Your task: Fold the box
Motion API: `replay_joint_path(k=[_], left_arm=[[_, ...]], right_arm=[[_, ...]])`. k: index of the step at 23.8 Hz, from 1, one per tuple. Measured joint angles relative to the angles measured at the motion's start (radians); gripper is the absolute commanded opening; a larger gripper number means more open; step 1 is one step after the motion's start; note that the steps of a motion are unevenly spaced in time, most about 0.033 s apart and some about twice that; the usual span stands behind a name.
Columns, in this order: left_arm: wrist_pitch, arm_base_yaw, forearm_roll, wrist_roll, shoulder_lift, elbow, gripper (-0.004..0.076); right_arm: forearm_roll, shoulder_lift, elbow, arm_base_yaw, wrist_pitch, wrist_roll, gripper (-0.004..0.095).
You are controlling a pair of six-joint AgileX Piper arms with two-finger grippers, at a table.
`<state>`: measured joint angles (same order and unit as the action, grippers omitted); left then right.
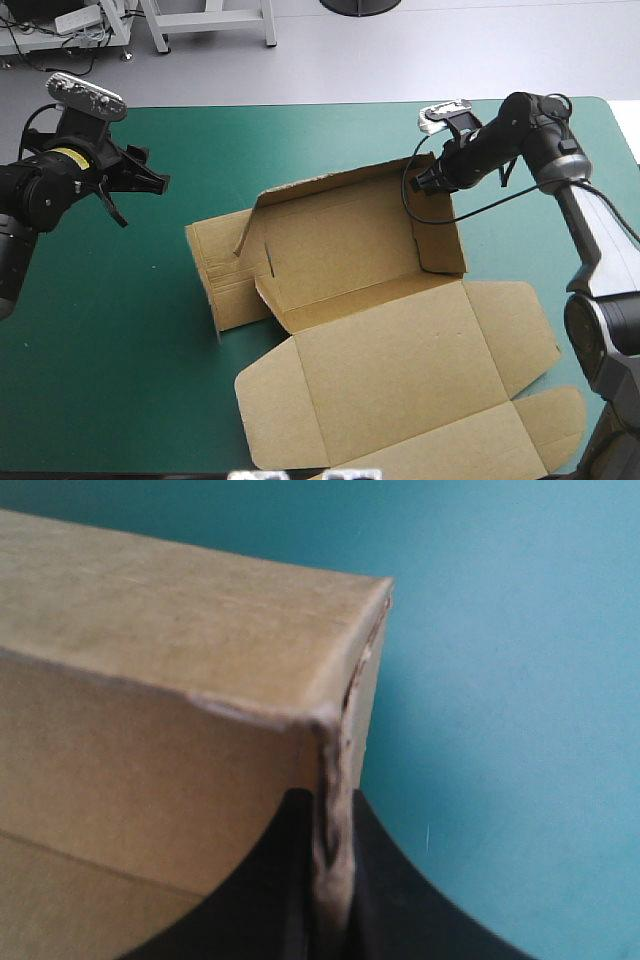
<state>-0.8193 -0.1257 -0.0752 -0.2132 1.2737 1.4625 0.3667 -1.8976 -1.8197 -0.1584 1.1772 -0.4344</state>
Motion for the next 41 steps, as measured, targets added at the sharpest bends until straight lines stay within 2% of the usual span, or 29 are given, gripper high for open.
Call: replay_joint_path(k=[4, 9, 12, 16, 18, 24, 31, 34, 41], left_arm=[[0.001, 0.000, 0.031, -0.022, 0.000, 0.000, 0.0387], [0.006, 0.000, 0.042, -0.026, 0.000, 0.000, 0.0387], [0.006, 0.000, 0.042, -0.028, 0.000, 0.000, 0.0387], [0.006, 0.000, 0.041, -0.029, 0.000, 0.000, 0.0387], [0.006, 0.000, 0.041, -0.029, 0.000, 0.000, 0.0387], [0.006, 0.000, 0.041, -0.032, 0.000, 0.000, 0.0387], [0.006, 0.000, 0.038, -0.033, 0.000, 0.000, 0.0387], [0.005, 0.000, 0.038, -0.033, -0.001, 0.000, 0.0387], [0.003, 0.000, 0.040, -0.033, -0.001, 0.000, 0.0387]], right_arm=[[0.030, -0.090, -0.043, 0.000, -0.055, 0.003, -0.0025], [0.028, -0.143, -0.070, 0.000, -0.017, -0.001, 0.0016], [0.011, -0.158, -0.102, -0.001, 0.023, -0.009, 0.0177], [-0.032, -0.168, -0.175, -0.001, 0.059, -0.032, 0.0524], [-0.043, -0.167, -0.216, -0.001, 0.059, -0.016, 0.0666], [-0.048, -0.079, -0.250, -0.001, 0.061, 0.099, 0.0669], [-0.114, 0.132, 0.032, -0.001, 0.064, 0.118, 0.0667], [-0.129, 0.132, 0.109, -0.001, 0.064, 0.118, 0.0667], [-0.118, 0.038, 0.117, -0.001, 0.060, 0.117, 0.0665]])
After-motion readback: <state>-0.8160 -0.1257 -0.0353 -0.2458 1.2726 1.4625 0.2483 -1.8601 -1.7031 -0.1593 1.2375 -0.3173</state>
